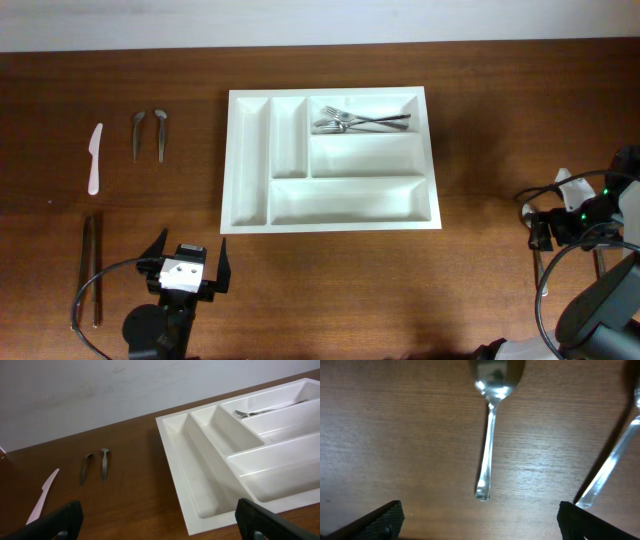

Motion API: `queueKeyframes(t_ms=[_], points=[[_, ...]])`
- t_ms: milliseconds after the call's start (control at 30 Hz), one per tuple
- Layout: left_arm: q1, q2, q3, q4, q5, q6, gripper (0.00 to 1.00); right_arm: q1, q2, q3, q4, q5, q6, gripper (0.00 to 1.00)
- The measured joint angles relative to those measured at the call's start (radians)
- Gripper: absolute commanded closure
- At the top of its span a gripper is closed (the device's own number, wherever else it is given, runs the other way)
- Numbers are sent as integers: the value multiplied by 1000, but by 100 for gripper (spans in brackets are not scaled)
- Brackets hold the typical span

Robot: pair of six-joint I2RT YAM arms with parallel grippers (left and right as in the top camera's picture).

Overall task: Pack container
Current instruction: 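Lower the right gripper over the spoon and close on its handle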

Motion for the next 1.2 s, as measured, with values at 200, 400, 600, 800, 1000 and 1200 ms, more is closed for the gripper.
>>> queueKeyframes(t_ms=[200, 400, 600, 800, 1000, 1200], points=[[0, 0, 0, 0, 0, 0, 1, 0, 0, -9, 78, 4, -40, 1], [0, 0, 0, 0, 0, 0, 1, 0, 8, -9, 137, 15, -80, 1], [0, 0, 0, 0, 0, 0, 1, 0, 86, -10, 141, 23, -54, 1], [0, 0, 0, 0, 0, 0, 1, 0, 153, -11, 150, 23, 9, 1], [0, 0, 0, 0, 0, 0, 1, 0, 159, -26, 196, 24, 46, 1], [0, 0, 0, 0, 0, 0, 1, 0, 159, -78, 243, 24, 68, 1]])
